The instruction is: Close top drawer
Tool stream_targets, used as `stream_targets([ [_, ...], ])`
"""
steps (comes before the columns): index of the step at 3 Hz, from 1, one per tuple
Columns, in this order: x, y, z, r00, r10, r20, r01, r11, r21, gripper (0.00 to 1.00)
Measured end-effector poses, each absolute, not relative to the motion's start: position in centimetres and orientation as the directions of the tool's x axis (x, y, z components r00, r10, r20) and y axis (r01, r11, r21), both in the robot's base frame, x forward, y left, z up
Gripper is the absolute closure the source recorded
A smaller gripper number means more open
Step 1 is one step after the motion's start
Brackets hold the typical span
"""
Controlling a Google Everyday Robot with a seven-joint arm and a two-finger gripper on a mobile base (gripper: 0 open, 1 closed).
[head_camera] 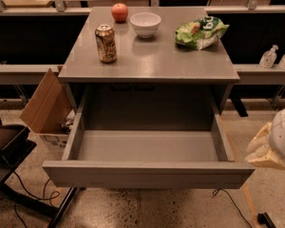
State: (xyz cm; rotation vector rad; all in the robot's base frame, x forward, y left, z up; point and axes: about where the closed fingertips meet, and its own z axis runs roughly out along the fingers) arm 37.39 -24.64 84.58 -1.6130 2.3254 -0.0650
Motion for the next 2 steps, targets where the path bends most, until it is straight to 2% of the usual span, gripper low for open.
stream_targets([
  [1, 34.4, -26.1, 78.8, -0.349, -0.904, -0.247, -0.905, 0.393, -0.161, 0.93],
  [2, 31.3, -25.7, 72.5, -0.367, -0.891, -0.268, -0.914, 0.399, -0.075, 1.0],
])
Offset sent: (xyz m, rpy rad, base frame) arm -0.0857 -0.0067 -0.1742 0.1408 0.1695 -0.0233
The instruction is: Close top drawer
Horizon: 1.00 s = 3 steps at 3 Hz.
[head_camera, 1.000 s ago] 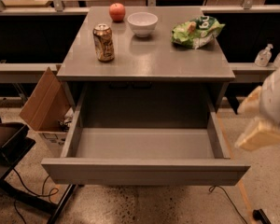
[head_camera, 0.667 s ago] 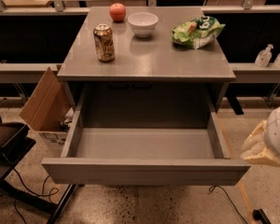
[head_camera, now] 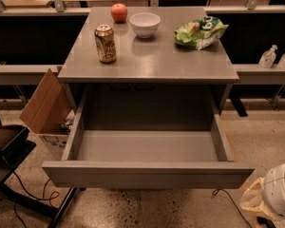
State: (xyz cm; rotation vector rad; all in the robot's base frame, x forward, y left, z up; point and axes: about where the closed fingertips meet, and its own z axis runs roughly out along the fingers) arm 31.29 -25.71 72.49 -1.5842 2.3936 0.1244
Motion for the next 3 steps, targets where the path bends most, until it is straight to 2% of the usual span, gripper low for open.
stream_targets([
  [1, 31.3, -25.7, 72.5, -0.367, -0.891, -0.268, -0.914, 0.399, -0.075, 1.0],
  [2, 31.5, -23.1, 70.3, -0.321, -0.898, -0.301, -0.931, 0.357, -0.072, 1.0],
  [3, 32.8, -18.3, 66.6, -0.222, -0.899, -0.377, -0.96, 0.269, -0.077, 1.0],
])
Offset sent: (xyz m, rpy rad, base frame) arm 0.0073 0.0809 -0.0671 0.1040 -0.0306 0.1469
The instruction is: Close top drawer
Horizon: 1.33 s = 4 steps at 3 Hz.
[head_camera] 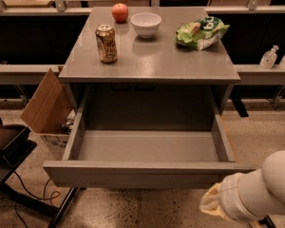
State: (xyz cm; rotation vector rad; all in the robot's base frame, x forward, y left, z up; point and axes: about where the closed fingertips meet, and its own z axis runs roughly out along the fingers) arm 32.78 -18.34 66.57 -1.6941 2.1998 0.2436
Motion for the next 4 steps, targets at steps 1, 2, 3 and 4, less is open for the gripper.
stream_targets([
  [1, 34.7, -14.4, 63.7, -0.128, -0.883, -0.451, -0.974, 0.198, -0.112, 1.0],
  [2, 36.7, -11.8, 61.6, -0.065, -0.864, -0.499, -0.978, 0.155, -0.142, 1.0],
  [3, 40.0, -10.8, 59.7, -0.038, -0.86, -0.509, -0.976, 0.142, -0.167, 1.0],
  [4, 40.4, -10.7, 59.4, -0.036, -0.86, -0.509, -0.976, 0.141, -0.169, 1.0],
])
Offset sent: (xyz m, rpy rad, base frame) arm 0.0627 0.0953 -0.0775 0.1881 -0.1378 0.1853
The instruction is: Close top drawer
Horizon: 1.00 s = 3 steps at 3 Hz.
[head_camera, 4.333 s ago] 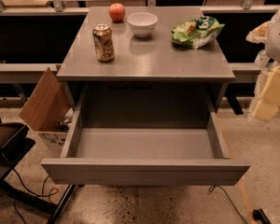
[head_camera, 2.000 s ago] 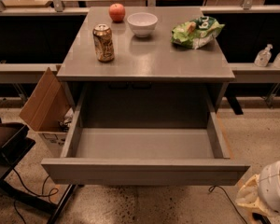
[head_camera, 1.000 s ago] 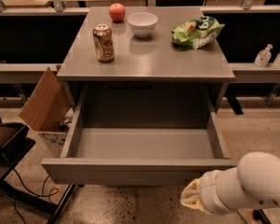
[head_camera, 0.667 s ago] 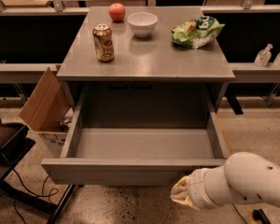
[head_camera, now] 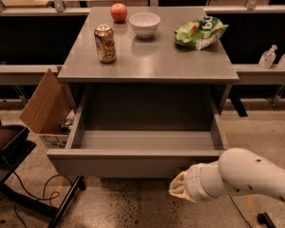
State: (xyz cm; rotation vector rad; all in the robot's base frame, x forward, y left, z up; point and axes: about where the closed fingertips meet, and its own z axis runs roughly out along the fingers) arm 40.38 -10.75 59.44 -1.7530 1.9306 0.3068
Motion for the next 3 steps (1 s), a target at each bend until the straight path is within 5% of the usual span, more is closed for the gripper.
stream_targets([
  [3, 48.6, -12.8, 58.8, -0.057, -0.859, -0.508, -0.966, 0.177, -0.191, 1.0],
])
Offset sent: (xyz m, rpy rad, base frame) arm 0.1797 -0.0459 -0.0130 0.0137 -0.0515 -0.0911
